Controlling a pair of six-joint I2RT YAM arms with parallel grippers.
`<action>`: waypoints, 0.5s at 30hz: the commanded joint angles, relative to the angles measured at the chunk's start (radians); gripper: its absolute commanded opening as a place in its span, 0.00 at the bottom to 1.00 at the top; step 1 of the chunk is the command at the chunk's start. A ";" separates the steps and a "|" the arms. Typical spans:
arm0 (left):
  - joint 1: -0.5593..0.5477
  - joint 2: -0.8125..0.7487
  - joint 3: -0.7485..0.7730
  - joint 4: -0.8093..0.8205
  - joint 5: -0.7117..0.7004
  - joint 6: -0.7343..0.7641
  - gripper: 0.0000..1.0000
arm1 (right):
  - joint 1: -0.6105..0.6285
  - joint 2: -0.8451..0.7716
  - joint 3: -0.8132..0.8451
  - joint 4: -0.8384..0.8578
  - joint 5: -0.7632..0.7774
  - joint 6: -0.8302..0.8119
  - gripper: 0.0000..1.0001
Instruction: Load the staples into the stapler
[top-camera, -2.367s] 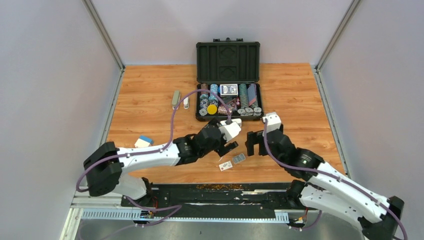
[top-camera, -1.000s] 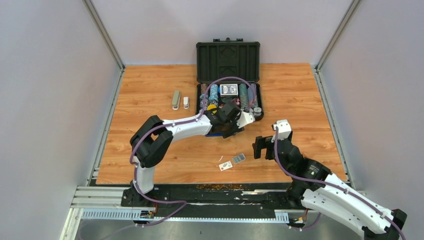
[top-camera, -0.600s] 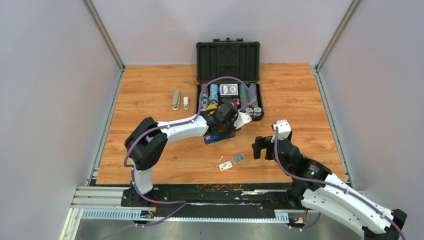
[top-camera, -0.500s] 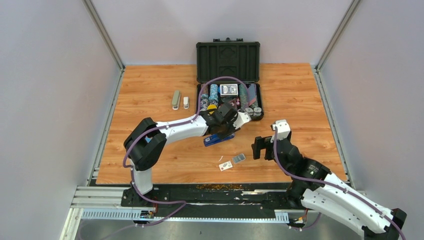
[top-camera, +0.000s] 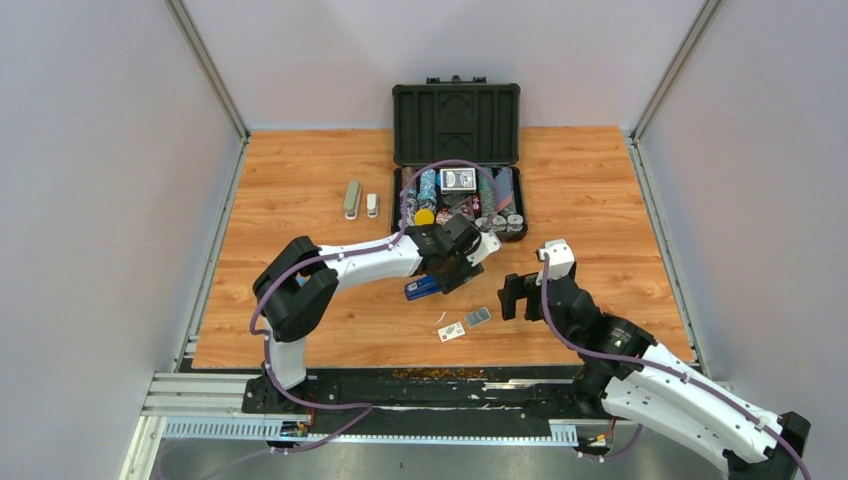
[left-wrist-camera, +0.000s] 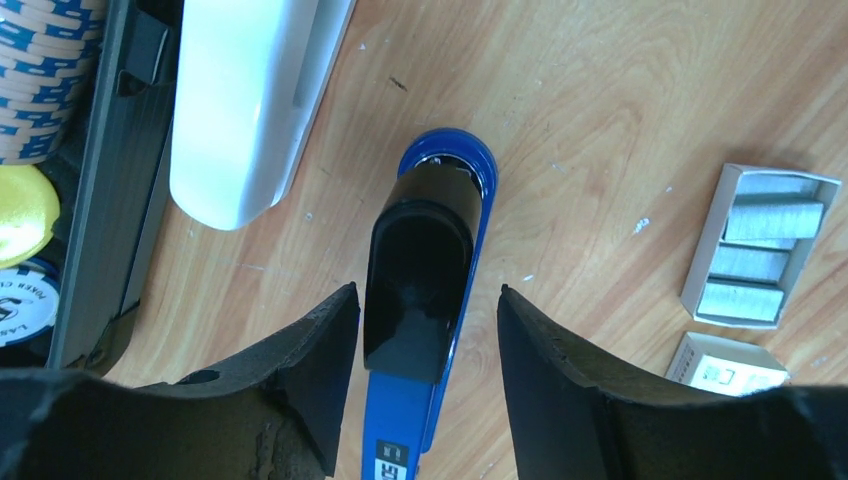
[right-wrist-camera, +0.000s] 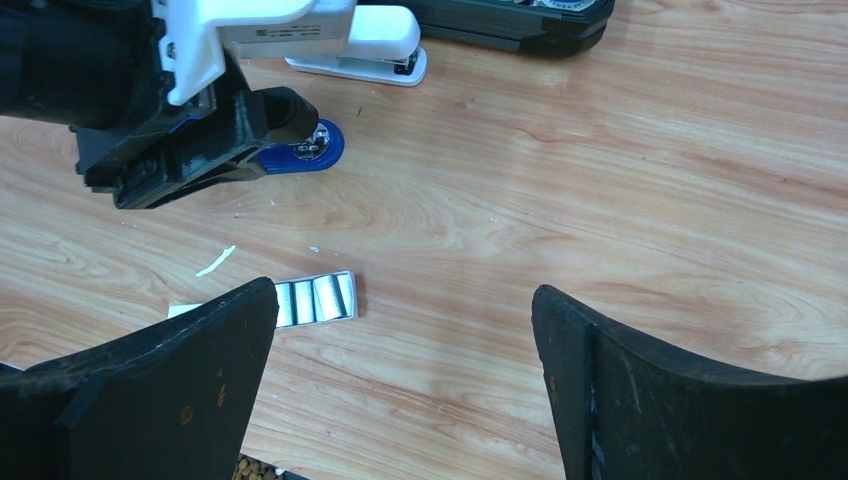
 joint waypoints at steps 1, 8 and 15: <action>-0.002 0.040 0.063 -0.001 0.001 -0.002 0.62 | 0.001 -0.002 -0.012 0.050 -0.017 -0.001 1.00; -0.001 0.091 0.111 0.001 0.029 0.026 0.59 | -0.001 -0.002 -0.025 0.069 -0.037 -0.014 1.00; 0.001 0.075 0.111 -0.002 0.059 0.035 0.41 | 0.001 -0.012 -0.044 0.102 -0.054 -0.025 1.00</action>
